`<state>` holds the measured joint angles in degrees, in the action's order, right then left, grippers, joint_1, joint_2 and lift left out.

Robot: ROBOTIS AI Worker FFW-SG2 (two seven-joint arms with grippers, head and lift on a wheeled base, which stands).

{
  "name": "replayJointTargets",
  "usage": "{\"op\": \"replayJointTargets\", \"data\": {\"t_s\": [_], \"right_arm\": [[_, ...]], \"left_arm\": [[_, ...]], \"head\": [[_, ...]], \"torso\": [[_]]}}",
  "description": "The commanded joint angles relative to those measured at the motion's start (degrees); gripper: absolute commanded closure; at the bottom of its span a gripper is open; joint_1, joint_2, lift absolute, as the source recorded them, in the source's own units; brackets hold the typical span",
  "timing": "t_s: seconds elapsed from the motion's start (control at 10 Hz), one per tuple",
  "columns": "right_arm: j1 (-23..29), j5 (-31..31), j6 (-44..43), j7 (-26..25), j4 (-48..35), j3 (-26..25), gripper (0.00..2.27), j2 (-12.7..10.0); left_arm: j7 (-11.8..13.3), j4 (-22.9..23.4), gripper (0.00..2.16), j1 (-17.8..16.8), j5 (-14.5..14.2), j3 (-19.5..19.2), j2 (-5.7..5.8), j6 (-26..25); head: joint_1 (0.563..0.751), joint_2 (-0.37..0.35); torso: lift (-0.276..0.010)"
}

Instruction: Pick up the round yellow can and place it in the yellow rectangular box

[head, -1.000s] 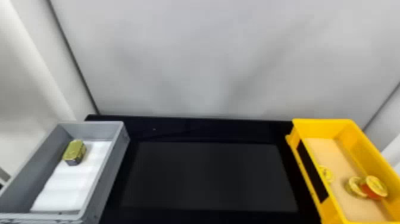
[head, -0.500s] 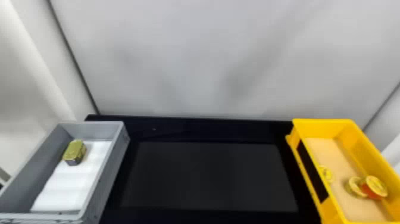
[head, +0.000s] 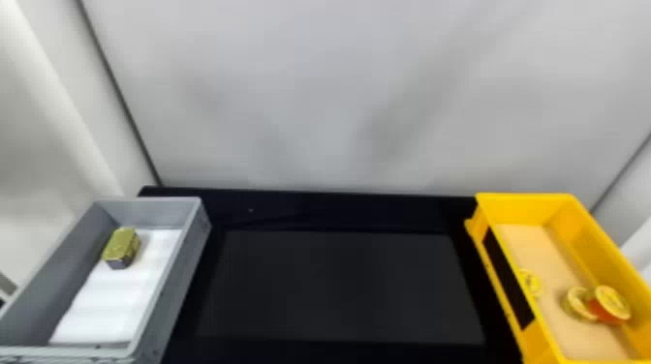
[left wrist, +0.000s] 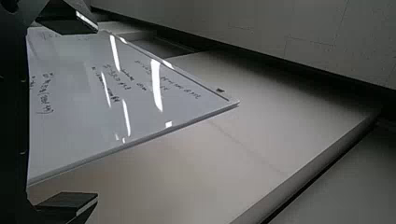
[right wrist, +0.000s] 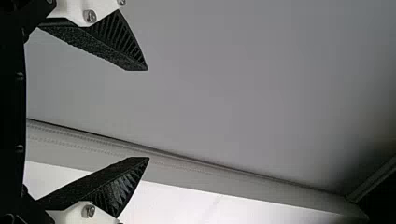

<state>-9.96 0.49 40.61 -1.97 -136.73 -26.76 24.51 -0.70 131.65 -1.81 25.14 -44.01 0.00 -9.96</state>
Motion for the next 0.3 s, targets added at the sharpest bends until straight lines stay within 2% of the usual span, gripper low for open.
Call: {"op": "replayJointTargets", "data": {"t_s": [0.0,0.2], "right_arm": [[0.2,-0.14,1.07,-1.28,-0.02,1.09,0.11,-0.07],[-0.76,-0.14,3.53,-4.27,-0.11,3.55,0.13,-0.07]], "left_arm": [[-0.09,0.45,0.03,0.41,-0.18,-0.84,-0.15,-0.33],[0.0,0.89,0.03,0.67,-0.27,-1.63,-0.15,-0.5]], "head": [[0.686,0.014],[0.686,0.014]], "torso": [[-0.055],[-0.055]]}}
